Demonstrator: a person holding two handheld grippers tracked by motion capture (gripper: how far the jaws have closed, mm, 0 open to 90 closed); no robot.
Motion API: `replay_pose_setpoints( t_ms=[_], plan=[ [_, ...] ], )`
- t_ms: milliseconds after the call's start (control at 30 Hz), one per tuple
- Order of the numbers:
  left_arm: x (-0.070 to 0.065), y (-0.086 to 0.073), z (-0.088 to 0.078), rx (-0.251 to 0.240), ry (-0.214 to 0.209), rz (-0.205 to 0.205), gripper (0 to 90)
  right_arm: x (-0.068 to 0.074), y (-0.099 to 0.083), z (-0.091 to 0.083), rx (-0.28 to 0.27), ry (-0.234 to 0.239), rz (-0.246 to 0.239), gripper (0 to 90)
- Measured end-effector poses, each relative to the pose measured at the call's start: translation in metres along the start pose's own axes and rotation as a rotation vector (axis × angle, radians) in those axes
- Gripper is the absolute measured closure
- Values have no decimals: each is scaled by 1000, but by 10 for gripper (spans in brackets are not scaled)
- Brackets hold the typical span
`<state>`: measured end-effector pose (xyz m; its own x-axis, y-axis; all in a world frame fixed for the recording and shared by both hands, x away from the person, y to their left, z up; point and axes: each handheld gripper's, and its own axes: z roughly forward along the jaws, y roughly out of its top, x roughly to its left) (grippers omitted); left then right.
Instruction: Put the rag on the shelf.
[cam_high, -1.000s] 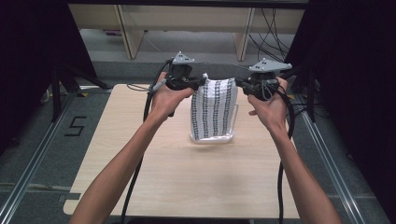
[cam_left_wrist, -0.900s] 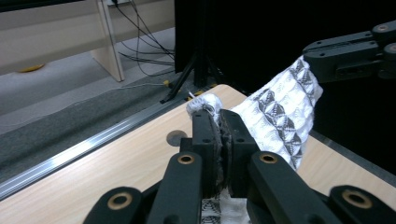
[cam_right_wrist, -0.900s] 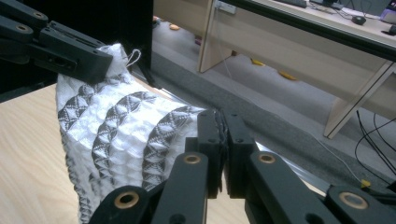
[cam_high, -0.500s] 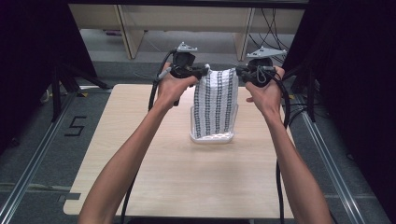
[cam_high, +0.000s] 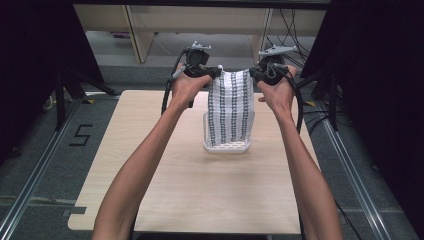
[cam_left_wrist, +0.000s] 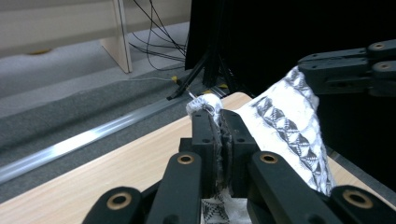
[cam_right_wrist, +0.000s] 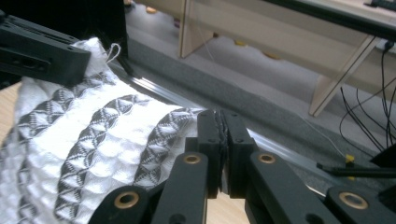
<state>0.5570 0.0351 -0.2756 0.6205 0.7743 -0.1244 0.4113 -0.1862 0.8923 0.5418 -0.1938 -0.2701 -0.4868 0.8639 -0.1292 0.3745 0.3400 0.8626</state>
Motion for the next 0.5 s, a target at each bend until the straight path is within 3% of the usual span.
replay_pose_setpoints(
  t_ms=[167,267,367,500],
  plan=[
    [5,-3,7,11,8,-19,847,-3,-2,13,25,5,17,884],
    [6,-5,10,39,22,3,844,-2,-5,20,53,9,22,883],
    [10,-9,17,49,30,-14,839,-1,-7,28,56,-10,17,883],
    [13,-13,22,57,33,-35,833,-1,-8,32,83,-3,30,883]
  ],
)
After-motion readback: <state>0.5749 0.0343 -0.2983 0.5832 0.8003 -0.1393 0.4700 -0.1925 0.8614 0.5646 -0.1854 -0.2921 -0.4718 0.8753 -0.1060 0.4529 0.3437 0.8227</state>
